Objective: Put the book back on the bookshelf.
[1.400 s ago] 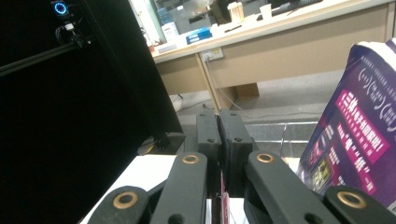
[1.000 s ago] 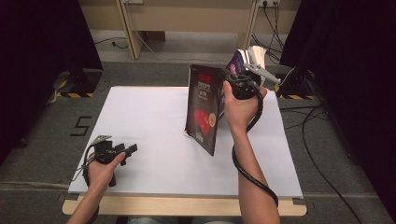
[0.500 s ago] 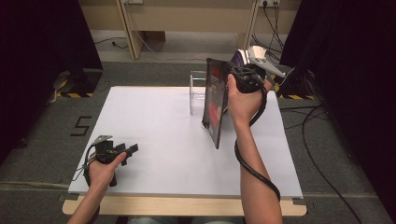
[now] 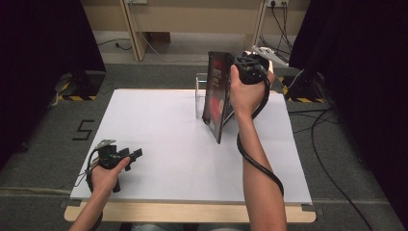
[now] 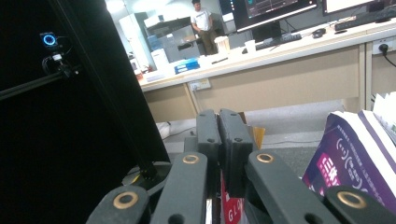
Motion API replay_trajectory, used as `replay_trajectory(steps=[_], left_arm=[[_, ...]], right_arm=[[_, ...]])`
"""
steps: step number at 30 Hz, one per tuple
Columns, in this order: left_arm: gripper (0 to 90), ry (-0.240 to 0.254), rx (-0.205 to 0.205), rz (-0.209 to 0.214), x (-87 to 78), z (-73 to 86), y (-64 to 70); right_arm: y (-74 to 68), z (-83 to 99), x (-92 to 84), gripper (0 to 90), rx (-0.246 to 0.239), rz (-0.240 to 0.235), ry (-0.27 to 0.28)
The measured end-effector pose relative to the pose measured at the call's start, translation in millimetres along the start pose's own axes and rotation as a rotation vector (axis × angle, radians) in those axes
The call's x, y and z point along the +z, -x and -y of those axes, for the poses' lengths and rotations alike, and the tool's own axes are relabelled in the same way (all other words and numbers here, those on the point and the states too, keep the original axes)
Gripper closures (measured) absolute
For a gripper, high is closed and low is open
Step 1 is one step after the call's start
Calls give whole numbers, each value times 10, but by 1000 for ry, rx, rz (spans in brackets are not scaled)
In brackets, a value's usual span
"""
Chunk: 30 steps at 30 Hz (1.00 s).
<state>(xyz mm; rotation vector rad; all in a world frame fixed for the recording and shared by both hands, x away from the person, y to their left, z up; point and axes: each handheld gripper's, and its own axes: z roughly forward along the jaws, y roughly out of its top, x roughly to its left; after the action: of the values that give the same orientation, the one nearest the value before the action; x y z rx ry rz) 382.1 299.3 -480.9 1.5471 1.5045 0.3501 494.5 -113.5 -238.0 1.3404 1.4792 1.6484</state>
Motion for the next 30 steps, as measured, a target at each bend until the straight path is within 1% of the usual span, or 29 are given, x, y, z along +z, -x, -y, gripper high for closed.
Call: replay_trajectory(steps=[12,13,16,19,21,23,28,30], left_arm=[[328,1,-11,0,-4,-2,-23],[328,2,-10,0,-6,-3,-26],[328,3,-12,0,-6,-4,-33],[327,1,-13,3,-5,4,-34],[327,2,-14,2,-11,7,-40],[328,3,-16,-1,-12,8,-48],[328,-3,-12,0,-4,19,-34],[328,-3,-12,2,1,22,-19]], right_arm=[[66,-99,342,880,4,21,38],[68,-100,367,880,-3,24,41],[75,-68,434,879,-17,32,52],[109,31,496,878,-16,44,32],[126,103,483,878,-21,47,32],[131,143,427,877,-23,49,41],[116,196,208,873,-47,43,59],[113,234,115,871,-69,41,56]])
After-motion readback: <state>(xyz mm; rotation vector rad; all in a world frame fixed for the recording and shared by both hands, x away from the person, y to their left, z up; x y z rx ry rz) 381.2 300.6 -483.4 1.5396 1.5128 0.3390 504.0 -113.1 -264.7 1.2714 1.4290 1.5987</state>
